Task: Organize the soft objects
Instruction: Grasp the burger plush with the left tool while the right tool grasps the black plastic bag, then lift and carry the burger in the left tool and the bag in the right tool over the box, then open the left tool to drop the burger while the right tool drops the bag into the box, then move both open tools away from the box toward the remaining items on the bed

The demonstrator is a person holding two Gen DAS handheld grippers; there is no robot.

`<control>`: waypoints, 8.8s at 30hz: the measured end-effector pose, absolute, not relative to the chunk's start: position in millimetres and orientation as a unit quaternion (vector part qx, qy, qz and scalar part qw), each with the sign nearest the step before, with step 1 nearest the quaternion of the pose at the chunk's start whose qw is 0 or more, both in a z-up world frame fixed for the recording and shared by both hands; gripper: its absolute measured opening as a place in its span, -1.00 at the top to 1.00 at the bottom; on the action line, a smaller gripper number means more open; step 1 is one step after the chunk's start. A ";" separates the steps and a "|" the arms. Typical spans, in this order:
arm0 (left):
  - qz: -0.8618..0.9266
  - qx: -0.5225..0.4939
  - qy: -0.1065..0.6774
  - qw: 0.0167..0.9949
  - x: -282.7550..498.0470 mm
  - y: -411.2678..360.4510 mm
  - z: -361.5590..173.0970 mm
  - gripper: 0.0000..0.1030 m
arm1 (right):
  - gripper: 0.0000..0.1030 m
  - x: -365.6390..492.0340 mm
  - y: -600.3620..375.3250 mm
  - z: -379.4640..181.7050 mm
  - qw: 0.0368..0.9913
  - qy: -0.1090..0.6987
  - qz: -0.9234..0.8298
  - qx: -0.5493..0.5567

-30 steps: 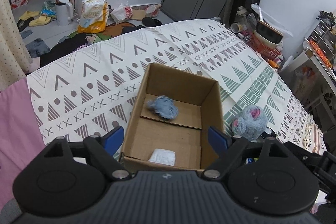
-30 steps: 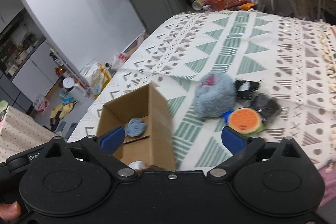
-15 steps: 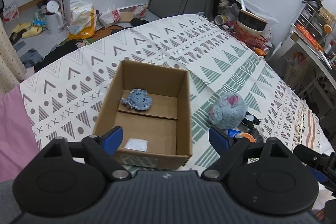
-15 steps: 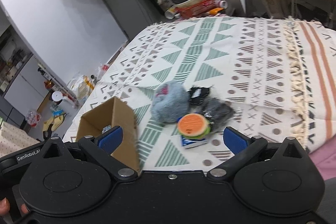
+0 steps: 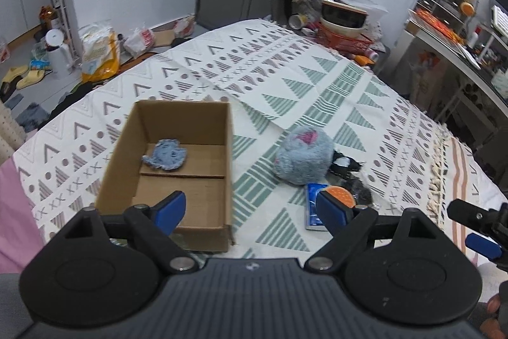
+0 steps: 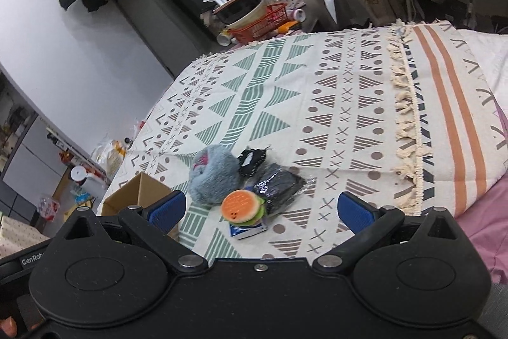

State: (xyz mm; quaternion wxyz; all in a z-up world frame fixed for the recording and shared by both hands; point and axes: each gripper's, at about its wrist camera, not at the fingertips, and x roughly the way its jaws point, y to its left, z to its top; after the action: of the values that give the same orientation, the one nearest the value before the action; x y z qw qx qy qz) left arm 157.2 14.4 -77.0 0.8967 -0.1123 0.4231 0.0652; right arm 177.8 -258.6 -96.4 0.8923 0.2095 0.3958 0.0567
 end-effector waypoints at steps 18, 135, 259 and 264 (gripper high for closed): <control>0.049 -0.084 0.444 0.891 196.4 -43.1 -102.9 -0.71 | -0.99 211.0 -295.8 -141.4 0.867 0.398 0.066 0.292; 0.037 -0.158 0.421 0.893 184.4 3.0 -94.3 -0.02 | -0.55 227.2 -291.3 -163.6 0.837 0.427 -0.020 0.342; 0.144 -0.240 0.370 0.886 202.8 188.7 -113.7 -0.77 | -1.00 272.5 -45.1 -96.8 0.886 0.419 0.115 0.160; 0.134 -0.226 0.366 0.893 193.5 169.0 -106.3 -0.78 | -1.00 258.1 -69.4 -93.7 0.894 0.410 0.106 0.147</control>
State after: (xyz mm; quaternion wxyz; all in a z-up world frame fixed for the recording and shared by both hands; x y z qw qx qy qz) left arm 193.5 169.0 -106.3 0.8927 -0.2256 0.3662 0.1344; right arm 258.1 -69.4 -93.7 0.8941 0.1468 0.4096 0.1061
